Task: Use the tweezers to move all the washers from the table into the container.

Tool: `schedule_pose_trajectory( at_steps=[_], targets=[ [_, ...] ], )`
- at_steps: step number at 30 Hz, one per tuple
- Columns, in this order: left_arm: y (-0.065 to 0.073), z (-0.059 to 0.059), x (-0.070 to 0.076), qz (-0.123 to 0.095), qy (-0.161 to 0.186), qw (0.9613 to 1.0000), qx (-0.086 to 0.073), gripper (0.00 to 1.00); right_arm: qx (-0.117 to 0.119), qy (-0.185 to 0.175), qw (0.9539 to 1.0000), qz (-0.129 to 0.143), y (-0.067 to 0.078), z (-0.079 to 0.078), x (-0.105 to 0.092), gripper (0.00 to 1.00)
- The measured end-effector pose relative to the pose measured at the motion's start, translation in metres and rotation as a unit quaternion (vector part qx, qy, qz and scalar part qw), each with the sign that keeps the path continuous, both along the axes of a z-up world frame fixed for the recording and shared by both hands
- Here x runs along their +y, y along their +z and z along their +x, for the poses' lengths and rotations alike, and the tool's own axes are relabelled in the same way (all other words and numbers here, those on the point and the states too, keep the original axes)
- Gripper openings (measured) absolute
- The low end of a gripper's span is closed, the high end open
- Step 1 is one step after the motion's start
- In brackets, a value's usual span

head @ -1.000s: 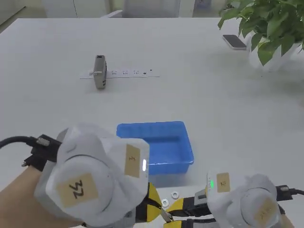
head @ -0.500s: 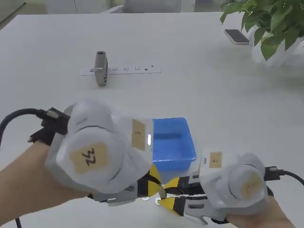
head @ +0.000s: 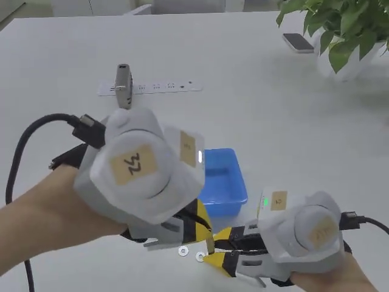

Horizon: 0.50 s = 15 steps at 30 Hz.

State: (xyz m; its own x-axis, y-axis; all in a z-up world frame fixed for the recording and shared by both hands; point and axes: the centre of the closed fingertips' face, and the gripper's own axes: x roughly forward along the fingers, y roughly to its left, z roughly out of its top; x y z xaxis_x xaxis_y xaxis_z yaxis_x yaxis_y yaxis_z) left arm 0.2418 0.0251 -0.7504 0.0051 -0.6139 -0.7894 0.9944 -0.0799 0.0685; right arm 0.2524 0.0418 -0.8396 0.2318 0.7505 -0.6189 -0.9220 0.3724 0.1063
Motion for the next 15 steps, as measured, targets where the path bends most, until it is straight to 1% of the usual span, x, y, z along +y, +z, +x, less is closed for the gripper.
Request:
schedule_pose_trajectory(
  at_steps=[1, 2, 4, 5, 6, 7, 9, 10, 12, 13, 15],
  targets=[
    [0.0002, 0.0002, 0.0003, 0.002, 0.000, 1.0000, 0.000, 0.00, 0.002, -0.002, 1.0000, 0.002, 0.0010, 0.0001, 0.0001, 0.08],
    [0.0018, 0.0000, 0.0003, 0.003, 0.000, 1.0000, 0.004, 0.00, 0.004, -0.001, 1.0000, 0.003, 0.0018, -0.0006, 0.0010, 0.08],
    [0.0014, -0.0013, -0.0012, -0.001, 0.000, 0.9999, 0.017, 0.00, 0.005, 0.009, 0.9999, 0.004, 0.0029, -0.0042, 0.0060, 0.08],
    [-0.0005, -0.0015, -0.0004, 0.003, -0.002, 0.9998, 0.017, 0.00, 0.000, 0.015, 0.9999, -0.006, 0.0006, -0.0049, 0.0068, 0.08],
    [0.0001, -0.0018, -0.0011, 0.000, -0.003, 0.9998, 0.019, 0.00, -0.009, 0.016, 0.9997, -0.013, -0.0003, -0.0037, 0.0059, 0.08],
    [0.0001, -0.0010, -0.0011, 0.002, -0.002, 0.9998, 0.020, 0.00, -0.005, 0.013, 0.9999, -0.010, 0.0007, -0.0041, 0.0063, 0.08],
    [-0.0001, 0.0013, -0.0008, 0.004, -0.002, 0.9999, 0.014, 0.00, -0.002, 0.005, 0.9999, -0.009, 0.0016, -0.0029, 0.0050, 0.08],
    [0.0000, 0.0009, -0.0003, 0.006, -0.003, 0.9999, 0.011, 0.00, -0.009, 0.005, 0.9999, -0.013, 0.0015, -0.0023, 0.0043, 0.08],
    [0.0003, -0.0011, -0.0005, 0.007, -0.008, 0.9999, 0.006, 0.00, -0.014, 0.005, 0.9997, -0.017, 0.0020, -0.0020, 0.0033, 0.08],
    [0.0004, -0.0018, -0.0005, 0.007, -0.009, 0.9999, 0.006, 0.00, -0.014, 0.005, 0.9997, -0.018, 0.0020, -0.0021, 0.0030, 0.08],
    [-0.0001, -0.0019, 0.0000, 0.009, -0.011, 0.9999, 0.001, 0.00, -0.016, 0.002, 0.9997, -0.018, 0.0020, -0.0016, 0.0024, 0.08]
  ],
)
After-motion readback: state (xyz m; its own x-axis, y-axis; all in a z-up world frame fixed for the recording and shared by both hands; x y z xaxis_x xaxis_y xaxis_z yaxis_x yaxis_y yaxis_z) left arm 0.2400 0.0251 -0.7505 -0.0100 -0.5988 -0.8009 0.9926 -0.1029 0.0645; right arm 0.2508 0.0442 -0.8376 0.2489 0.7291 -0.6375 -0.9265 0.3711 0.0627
